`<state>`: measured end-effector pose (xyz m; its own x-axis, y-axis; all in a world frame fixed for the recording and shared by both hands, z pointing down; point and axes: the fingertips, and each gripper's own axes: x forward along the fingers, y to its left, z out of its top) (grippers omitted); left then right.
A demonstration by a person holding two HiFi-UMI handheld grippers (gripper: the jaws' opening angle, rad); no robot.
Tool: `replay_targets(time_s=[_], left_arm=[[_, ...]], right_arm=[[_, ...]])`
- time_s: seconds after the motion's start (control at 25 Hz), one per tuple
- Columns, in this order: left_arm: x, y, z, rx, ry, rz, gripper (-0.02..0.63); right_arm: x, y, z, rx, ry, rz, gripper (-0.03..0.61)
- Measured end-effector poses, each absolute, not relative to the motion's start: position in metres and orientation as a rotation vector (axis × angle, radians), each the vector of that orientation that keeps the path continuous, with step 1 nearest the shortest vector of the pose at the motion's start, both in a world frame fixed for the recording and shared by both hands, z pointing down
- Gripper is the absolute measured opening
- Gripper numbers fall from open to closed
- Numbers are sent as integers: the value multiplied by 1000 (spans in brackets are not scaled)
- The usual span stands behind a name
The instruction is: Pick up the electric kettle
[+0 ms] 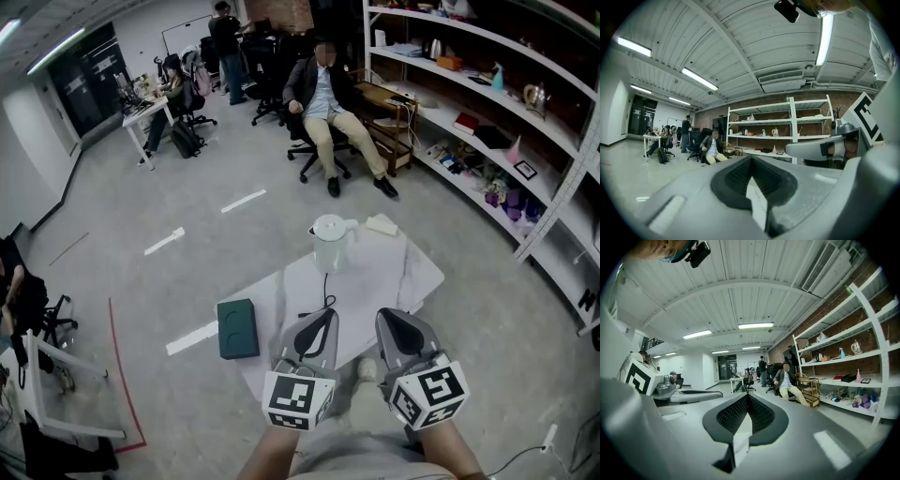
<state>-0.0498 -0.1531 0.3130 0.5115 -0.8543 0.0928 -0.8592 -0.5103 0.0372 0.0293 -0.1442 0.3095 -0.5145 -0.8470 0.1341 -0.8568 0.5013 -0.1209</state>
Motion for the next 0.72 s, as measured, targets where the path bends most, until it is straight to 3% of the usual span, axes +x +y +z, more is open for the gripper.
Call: replay_targets(time_s=[0.72], left_arm=[[-21, -322, 345, 2593, -1601, 186, 0]], right_arm=[[62, -322, 333, 1242, -2694, 245, 20]])
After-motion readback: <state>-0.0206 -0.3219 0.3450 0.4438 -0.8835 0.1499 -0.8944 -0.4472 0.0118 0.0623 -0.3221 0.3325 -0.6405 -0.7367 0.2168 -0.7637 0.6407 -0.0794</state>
